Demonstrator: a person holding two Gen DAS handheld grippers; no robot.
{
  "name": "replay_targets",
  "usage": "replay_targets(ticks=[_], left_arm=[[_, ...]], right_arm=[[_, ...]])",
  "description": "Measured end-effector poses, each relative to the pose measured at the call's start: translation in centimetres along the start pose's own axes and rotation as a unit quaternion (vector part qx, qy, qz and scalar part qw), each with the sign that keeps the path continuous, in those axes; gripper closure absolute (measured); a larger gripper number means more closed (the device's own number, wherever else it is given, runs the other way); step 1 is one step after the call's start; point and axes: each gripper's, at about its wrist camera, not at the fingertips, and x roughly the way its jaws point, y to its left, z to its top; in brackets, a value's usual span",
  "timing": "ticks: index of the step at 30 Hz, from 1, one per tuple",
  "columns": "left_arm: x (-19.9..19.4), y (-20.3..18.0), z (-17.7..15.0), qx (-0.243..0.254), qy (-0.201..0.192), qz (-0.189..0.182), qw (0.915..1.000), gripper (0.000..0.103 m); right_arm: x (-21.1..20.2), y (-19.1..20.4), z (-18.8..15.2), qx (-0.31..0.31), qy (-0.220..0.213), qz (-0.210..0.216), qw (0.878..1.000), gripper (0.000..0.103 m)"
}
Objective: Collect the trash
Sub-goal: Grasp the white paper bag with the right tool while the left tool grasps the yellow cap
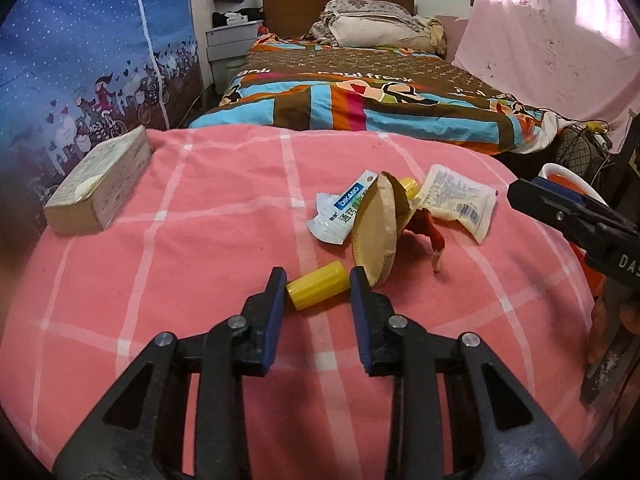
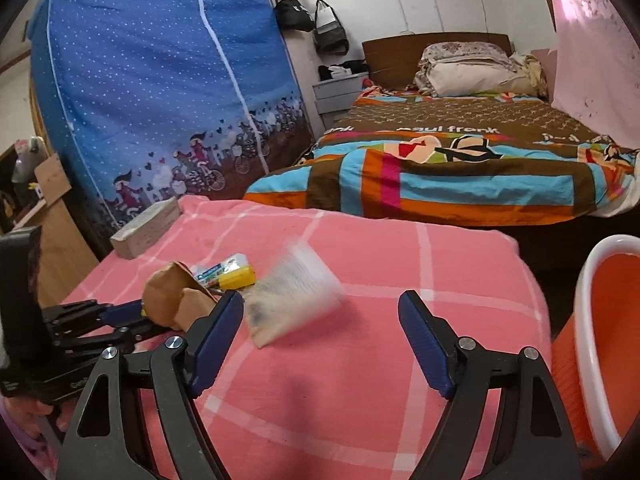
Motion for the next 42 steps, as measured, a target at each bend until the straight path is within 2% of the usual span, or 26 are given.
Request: replay_targets(ticks=[2, 6, 13, 15, 17, 20, 28, 32, 33, 34, 39, 42], left_arm=[[-0.2, 0.2, -0.3, -0.013, 0.008, -0.003, 0.9999, 0.068], [-0.7, 0.8, -0.8, -0.05, 0.011, -0.006, 0.9987, 0.068], [-0.7, 1.7, -1.1, -0.113, 0.003, -0.012, 0.9935, 0.068], [-0.5, 1.7, -1.0, -0.119, 0.003, -0.011, 0.9929, 0.068], [-0.5, 1.6, -1.0, -0.12, 0.004, -0.01, 0.9928, 0.068], [-0.5, 1.7, -1.0, -0.122, 0.002, -0.011, 0.9925, 0.068], [-0.8, 1.7, -1.2, -0.125, -0.001, -0.009, 0.9921, 0.068], [-1.4, 1.8, -1.5, -0.134, -0.013, -0.012, 0.9908, 0.068], [-1.5, 1.8, -1.6, -0.137, -0.017, -0.012, 0.9904, 0.068], [-1.7, 1.9, -1.6, -0.139, -0.022, -0.011, 0.99, 0.068], [-2.4, 1.5, -1.6, -0.135, -0.042, -0.006, 0.9899, 0.068], [-2.3, 1.2, -1.6, -0.133, -0.036, -0.005, 0.9905, 0.068]], right_arm=[[-0.1, 0.1, 0.0, -0.008, -0.004, -0.005, 1.0, 0.023], [0.4, 0.5, 0.4, -0.024, 0.002, 0.015, 1.0, 0.023], [5.3, 1.6, 1.2, -0.064, 0.094, 0.049, 0.992, 0.022], [6.3, 2.2, 1.1, -0.083, 0.115, 0.038, 0.989, 0.021], [6.1, 2.6, 0.7, -0.101, 0.117, 0.025, 0.988, 0.021], [6.1, 3.0, 0.4, -0.117, 0.117, 0.013, 0.986, 0.029], [5.9, 2.5, 0.2, -0.108, 0.115, 0.023, 0.987, 0.047], [5.0, 2.9, -0.1, -0.118, 0.099, 0.025, 0.988, 0.055], [4.8, 3.0, -0.2, -0.119, 0.095, 0.027, 0.988, 0.08], [4.6, 3.0, -0.3, -0.121, 0.091, 0.03, 0.988, 0.09], [2.9, 2.8, 0.0, -0.113, 0.05, 0.036, 0.992, 0.091], [2.8, 2.5, -0.1, -0.104, 0.055, 0.047, 0.992, 0.091]])
